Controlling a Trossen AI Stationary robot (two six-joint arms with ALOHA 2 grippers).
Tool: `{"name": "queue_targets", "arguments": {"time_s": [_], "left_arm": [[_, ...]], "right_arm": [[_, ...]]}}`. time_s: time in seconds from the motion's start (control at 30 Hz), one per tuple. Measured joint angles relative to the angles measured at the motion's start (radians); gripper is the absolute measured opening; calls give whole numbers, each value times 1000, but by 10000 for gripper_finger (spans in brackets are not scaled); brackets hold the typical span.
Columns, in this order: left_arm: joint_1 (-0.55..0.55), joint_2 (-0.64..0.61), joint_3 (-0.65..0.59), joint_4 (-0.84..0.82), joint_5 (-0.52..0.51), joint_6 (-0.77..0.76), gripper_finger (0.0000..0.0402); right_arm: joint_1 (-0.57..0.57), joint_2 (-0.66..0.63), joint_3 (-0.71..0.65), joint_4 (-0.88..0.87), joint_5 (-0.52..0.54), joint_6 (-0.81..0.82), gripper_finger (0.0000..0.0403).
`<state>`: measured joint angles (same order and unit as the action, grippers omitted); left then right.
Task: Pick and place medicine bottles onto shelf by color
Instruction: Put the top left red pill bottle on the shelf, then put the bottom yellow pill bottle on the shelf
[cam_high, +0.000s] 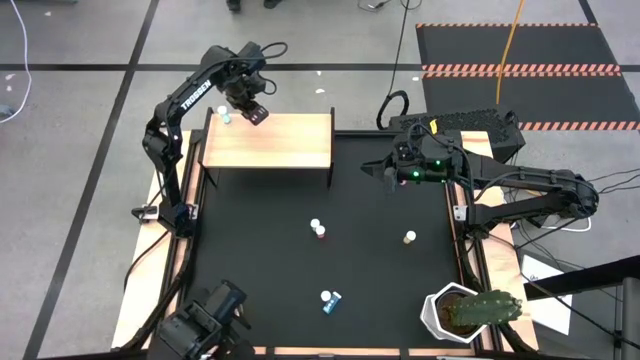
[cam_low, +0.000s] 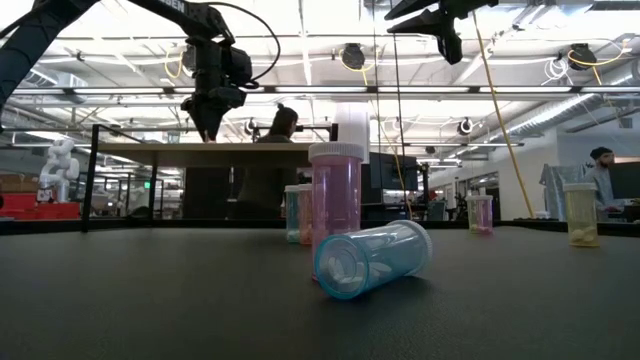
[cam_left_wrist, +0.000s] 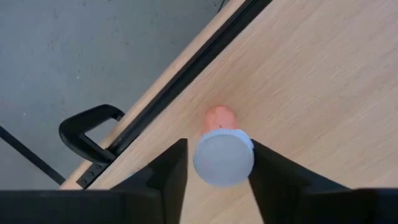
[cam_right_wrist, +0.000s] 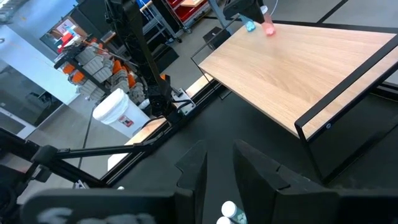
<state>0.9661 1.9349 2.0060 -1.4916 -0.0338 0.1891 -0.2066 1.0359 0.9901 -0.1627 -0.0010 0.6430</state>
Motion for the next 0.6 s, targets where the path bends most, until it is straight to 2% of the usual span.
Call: {"name": "queue_targets", "arguments": {"time_s": [0.33, 0.43, 0.6], "left_arm": [[0, 0, 32, -57, -4, -19, 287], [-8, -23, 69, -80, -6, -35, 308], [-40, -140, 109, -79, -6, -48, 325]], "right_arm": [[0, 0, 0, 0, 0, 8, 73], [0, 0, 0, 0, 0, 15, 73], [0, 0, 0, 1, -1, 25, 73]]}}
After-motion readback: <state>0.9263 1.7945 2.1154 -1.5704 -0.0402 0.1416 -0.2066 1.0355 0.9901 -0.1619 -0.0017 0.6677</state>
